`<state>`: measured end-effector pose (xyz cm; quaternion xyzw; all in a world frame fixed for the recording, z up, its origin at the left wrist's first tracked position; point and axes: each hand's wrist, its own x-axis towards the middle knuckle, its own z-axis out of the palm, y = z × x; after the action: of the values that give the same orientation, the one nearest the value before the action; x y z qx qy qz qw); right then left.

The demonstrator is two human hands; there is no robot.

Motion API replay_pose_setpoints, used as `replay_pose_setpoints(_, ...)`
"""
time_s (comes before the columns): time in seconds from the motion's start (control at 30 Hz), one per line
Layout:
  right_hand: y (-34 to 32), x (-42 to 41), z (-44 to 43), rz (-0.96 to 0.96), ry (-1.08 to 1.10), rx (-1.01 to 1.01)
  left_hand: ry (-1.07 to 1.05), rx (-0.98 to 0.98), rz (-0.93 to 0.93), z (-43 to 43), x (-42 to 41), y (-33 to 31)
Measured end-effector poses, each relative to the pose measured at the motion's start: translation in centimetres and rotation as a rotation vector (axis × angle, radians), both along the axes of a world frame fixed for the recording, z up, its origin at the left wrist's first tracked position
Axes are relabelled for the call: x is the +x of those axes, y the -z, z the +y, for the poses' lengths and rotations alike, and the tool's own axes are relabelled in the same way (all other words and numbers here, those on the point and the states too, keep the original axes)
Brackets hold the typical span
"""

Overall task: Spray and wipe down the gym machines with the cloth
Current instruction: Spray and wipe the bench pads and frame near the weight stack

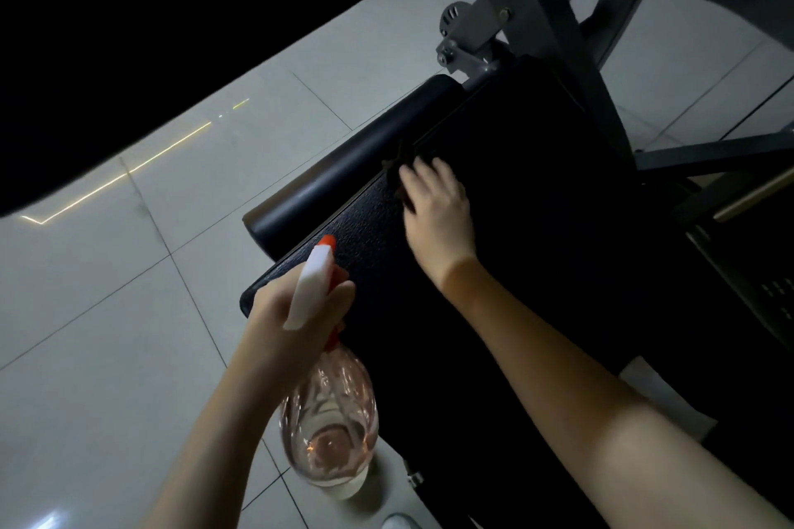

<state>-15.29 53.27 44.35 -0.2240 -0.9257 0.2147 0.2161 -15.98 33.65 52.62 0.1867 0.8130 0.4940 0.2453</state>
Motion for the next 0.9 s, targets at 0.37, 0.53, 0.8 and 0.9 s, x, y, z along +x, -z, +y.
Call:
replay_pose_setpoints(0.37, 2.3, 3.3, -0.2, 0.082, -0.219, 0.015, 0.132, -0.105, -0.234, 7.3, -6.6, -3.3)
replay_pose_setpoints(0.53, 2.2, 3.6, 0.2, 0.06, -0.283, -0.045, 0.306, -0.043, -0.143, 9.5, -6.2, -5.5)
replay_pose_setpoints(0.8, 2.5, 3.6, 0.1, 0.093, -0.273, -0.064, 0.322, -0.036, -0.203, 11.9, -6.7, -6.8)
replay_pose_setpoints(0.9, 2.7, 3.5, 0.1, 0.089, -0.274, -0.06, 0.358, -0.018, -0.182, 12.0, -6.9, -6.3)
